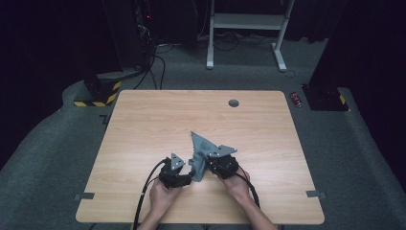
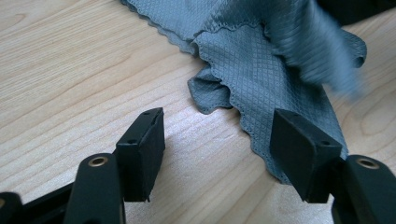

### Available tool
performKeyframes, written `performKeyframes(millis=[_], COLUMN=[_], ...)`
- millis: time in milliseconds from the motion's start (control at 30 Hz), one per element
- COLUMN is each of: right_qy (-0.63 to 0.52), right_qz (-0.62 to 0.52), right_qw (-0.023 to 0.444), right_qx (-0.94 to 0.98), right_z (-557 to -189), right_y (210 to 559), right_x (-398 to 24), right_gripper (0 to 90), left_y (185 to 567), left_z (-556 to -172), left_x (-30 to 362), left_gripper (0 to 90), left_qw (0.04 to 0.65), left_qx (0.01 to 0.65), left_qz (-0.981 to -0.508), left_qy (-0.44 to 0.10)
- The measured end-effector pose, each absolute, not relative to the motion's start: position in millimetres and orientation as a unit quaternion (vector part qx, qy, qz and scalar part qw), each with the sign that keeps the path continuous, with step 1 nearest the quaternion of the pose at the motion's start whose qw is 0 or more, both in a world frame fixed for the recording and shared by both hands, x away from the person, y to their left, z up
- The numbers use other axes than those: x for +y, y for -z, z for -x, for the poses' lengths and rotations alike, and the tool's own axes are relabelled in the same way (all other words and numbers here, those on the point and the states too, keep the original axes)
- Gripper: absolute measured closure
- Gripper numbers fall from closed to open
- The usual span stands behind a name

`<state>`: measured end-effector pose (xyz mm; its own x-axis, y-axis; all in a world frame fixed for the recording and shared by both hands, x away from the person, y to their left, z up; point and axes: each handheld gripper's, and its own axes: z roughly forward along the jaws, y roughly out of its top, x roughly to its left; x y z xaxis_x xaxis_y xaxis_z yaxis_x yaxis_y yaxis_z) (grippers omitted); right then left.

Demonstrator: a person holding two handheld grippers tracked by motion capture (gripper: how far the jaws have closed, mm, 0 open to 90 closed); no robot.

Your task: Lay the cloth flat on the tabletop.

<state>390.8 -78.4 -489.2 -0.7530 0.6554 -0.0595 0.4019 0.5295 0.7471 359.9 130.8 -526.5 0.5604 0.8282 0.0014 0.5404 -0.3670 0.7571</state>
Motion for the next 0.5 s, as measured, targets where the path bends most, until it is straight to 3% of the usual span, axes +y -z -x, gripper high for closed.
performKeyframes(millis=[500], right_qy=[-0.390], right_qz=[-0.373], right_qw=[0.198], right_qx=[0.818], right_z=[-412], right_y=[467], right_x=[-127], right_gripper=[87.6], left_y=[527], left_z=[-360], left_x=[131], left_gripper=[35.8], left_qw=[0.368], left_qx=[0.426], left_qz=[-0.803], left_qy=[-0.196])
